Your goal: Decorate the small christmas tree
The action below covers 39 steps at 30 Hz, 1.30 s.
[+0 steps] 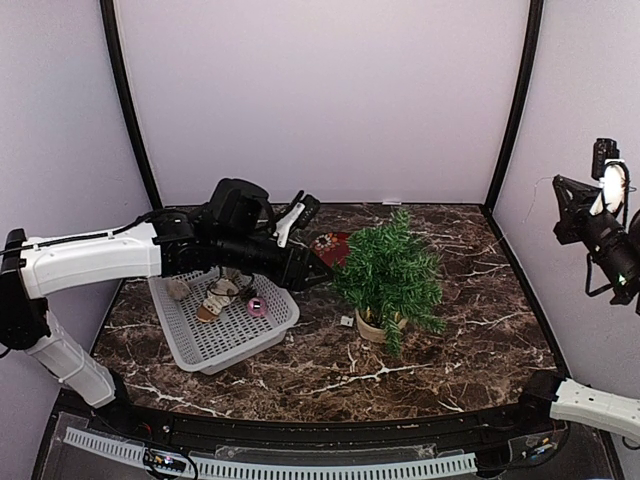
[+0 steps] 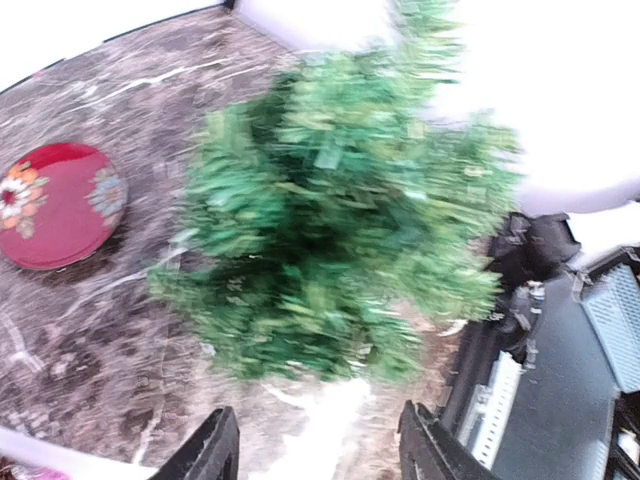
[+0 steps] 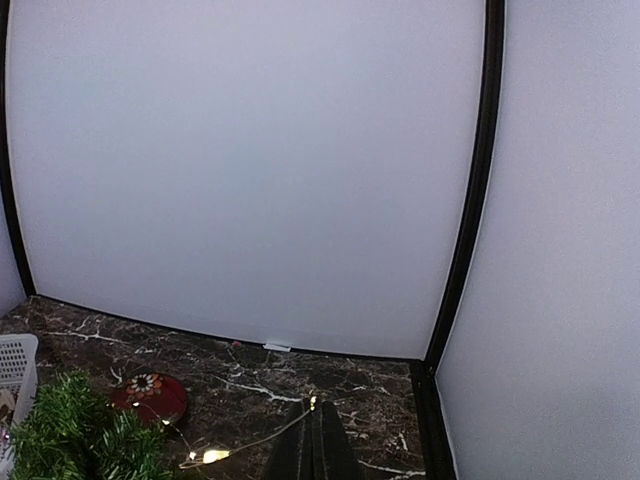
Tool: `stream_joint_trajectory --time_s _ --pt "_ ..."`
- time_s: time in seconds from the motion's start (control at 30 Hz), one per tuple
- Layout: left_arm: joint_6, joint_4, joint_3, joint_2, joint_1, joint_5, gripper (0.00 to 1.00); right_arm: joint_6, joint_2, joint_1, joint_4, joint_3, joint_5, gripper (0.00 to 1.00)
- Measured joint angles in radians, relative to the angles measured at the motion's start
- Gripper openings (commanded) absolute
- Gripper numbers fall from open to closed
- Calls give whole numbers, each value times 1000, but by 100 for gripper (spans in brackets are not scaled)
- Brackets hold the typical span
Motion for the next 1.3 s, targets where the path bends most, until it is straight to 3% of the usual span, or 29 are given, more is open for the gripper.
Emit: stream_joint_trajectory --time_s 0.23,0.43,0.57,0.73,0.87,1.0,1.07,1.3 --pt "10 -134 101 117 58 -73 57 -10 -18 0 -3 39 40 0" --pt "77 -198 79 166 113 -24 57 -27 -17 0 -4 40 51 0" --pt "109 -206 60 191 117 24 48 -38 -17 0 -5 43 67 0" --pt "128 -190 57 232 117 79 47 -55 -17 0 -5 54 85 0" --pt "133 -171 56 259 117 95 34 -66 -17 0 -4 63 96 0" --pt "138 -160 56 273 117 92 4 -73 -17 0 -6 65 104 0" --pt "144 -161 56 275 117 90 0 -78 -18 0 -11 73 108 0" --pt "141 -161 61 254 117 97 0 -82 -24 0 -27 112 119 0"
